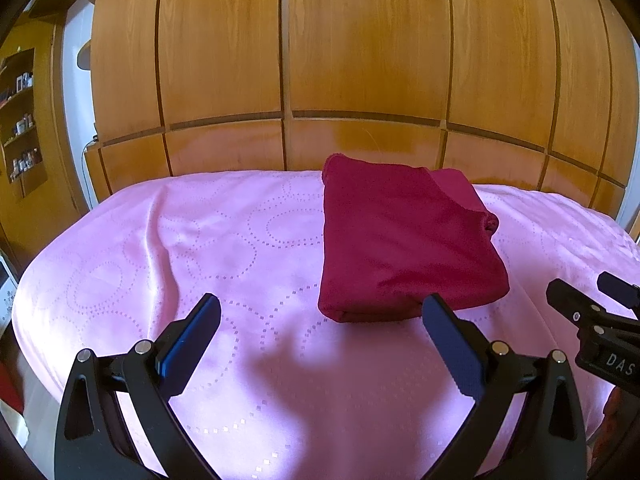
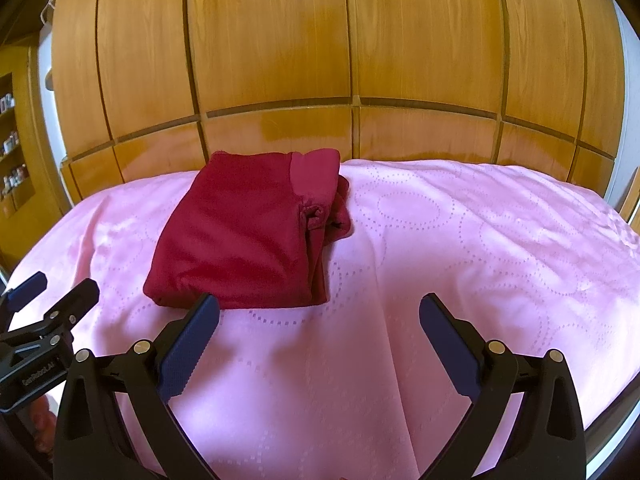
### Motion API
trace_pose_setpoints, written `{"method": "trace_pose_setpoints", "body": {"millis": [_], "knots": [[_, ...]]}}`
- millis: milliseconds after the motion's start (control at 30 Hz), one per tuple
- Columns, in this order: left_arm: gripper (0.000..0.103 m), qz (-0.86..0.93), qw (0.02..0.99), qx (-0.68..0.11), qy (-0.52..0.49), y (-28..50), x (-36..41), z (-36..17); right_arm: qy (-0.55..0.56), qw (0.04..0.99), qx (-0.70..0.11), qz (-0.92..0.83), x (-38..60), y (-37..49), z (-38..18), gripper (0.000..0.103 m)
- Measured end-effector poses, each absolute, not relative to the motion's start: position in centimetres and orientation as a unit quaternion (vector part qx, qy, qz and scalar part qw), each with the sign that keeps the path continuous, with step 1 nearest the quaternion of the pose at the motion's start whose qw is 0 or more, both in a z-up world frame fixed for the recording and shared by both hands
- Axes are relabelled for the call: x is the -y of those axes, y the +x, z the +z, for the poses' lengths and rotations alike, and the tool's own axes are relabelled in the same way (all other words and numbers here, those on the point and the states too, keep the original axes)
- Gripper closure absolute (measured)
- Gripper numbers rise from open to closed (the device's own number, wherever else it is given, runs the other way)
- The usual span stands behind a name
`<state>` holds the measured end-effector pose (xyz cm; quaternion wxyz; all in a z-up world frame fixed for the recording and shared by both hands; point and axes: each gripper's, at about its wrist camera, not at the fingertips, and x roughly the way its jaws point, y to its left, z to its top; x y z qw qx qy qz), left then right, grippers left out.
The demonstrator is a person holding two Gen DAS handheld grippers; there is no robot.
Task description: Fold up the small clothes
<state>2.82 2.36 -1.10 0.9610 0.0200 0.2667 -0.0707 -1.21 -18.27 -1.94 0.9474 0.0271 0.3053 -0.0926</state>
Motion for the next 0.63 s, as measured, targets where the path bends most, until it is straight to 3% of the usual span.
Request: {"method": "trace_pose_setpoints", "body": {"millis": [633], "knots": [[0.002, -0.061, 0.951, -0.304, 0.010, 4.9, -3.1, -2.9, 0.028, 0.939, -0.326, -0.100, 19.6, -0.2, -3.3, 0.004]]}}
